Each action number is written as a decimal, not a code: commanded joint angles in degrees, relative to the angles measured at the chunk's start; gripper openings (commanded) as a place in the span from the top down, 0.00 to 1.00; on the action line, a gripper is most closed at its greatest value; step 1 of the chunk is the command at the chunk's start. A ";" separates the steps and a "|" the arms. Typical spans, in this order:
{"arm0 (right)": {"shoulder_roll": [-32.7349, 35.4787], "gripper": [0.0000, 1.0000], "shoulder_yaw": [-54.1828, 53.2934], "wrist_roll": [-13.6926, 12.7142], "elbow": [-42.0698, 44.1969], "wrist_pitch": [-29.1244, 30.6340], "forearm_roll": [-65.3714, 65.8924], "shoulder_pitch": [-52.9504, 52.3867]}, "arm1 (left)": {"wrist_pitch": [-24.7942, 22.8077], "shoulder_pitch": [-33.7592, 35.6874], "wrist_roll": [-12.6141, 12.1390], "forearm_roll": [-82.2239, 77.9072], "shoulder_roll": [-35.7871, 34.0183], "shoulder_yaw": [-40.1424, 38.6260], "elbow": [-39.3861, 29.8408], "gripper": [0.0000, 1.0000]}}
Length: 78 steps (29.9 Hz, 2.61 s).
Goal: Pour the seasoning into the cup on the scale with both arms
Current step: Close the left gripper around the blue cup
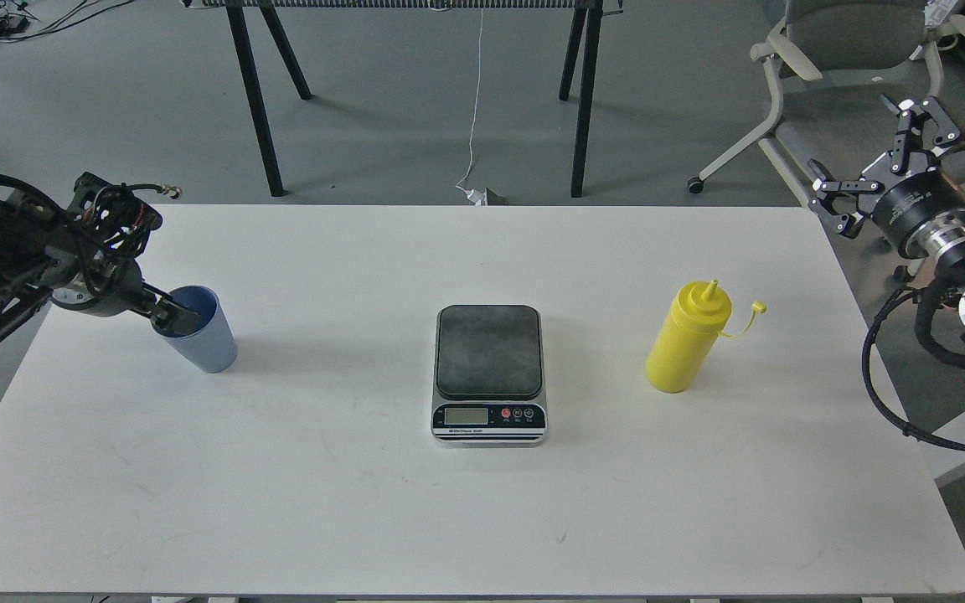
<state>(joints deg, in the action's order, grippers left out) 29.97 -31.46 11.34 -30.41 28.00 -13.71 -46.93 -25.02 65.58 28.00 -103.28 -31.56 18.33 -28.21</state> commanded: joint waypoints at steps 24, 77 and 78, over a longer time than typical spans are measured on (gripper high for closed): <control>0.00 0.01 0.00 0.00 0.09 0.00 0.00 0.35 | 0.06 0.08 0.00 -0.16 0.10 0.04 0.00 0.59; -0.09 0.01 -0.18 0.00 0.00 0.00 0.00 0.79 | -1.17 2.36 0.00 -0.60 -0.08 3.20 -2.72 0.98; -0.09 0.01 -0.18 0.00 0.00 0.00 0.00 0.88 | -1.17 2.36 0.00 -0.60 -0.08 3.20 -2.72 0.98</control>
<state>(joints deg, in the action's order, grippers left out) 29.88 -31.65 11.34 -30.41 28.00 -13.71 -46.12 -26.16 68.04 28.00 -103.88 -31.61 21.51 -30.94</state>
